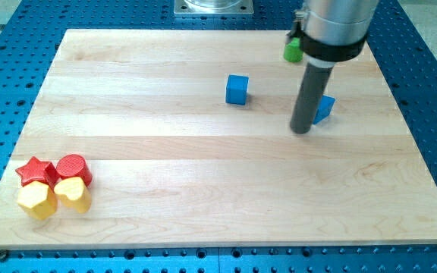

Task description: Push the cube into the triangle

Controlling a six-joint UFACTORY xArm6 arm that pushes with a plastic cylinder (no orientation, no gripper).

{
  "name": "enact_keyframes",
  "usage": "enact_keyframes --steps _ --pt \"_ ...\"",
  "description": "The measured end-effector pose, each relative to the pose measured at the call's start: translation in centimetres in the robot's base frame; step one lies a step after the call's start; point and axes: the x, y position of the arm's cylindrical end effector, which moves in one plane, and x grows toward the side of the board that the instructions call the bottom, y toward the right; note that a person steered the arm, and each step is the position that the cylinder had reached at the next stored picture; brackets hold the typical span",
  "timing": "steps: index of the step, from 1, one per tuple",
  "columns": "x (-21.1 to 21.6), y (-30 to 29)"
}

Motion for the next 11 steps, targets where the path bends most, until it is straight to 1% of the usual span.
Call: enact_keyframes --steps 1,2,3,4,5,6,7,8,9,10,11 --pt "0.0 -2.3" --pt "-1.2 5.8" --pt "0.8 4.2" --pt "2.9 -10.8" --pt "-4.6 -15.0" --pt "-10.6 -12.1" --pt "-8.8 -8.8" --pt "-4.4 -4.4" --pt "-1.4 -9.5" --pt "-0.5 -2.5" --pt "-4.0 2.0"
